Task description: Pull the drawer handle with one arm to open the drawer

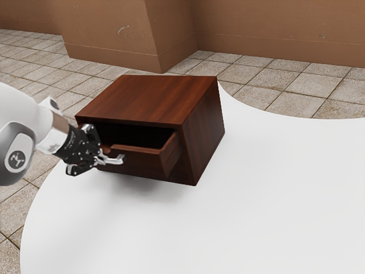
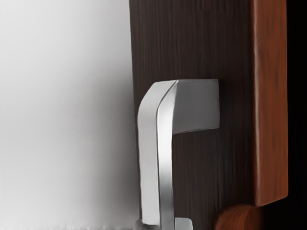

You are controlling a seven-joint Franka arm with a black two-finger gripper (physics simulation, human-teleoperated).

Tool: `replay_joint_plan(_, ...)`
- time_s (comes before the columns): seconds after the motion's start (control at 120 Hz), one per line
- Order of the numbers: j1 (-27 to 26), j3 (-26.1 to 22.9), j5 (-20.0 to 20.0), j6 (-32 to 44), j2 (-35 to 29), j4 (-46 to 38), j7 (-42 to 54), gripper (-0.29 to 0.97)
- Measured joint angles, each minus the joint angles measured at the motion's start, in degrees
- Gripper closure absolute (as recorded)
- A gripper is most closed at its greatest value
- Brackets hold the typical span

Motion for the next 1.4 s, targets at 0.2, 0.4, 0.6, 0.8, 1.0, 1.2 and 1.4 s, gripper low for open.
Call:
replay_joint_plan(0.2, 0.3, 0.1, 0.2, 0.2, -2.3, -2.4, 0.0, 0.79)
replay_joint_plan(0.4, 0.9, 0.5, 0.3, 0.3, -4.6, -4.4, 0.1, 0.79)
replay_joint_plan(0.6, 1.0, 0.4, 0.4, 0.1, -7.2, -6.4, 0.1, 0.79)
replay_joint_plan(0.8, 1.1, 0.2, 0.6, -0.1, -9.0, -7.8, 0.1, 0.79)
replay_joint_plan(1.0, 1.2, 0.0, 0.8, -0.3, -11.5, -9.9, 0.1, 0.79)
replay_joint_plan(1.2, 2.5, -1.0, 1.0, -0.8, -14.2, -11.6, 0.1, 0.79)
replay_joint_plan(1.4, 3.3, -1.1, 0.9, -1.4, -15.8, -12.8, 0.1, 0.79)
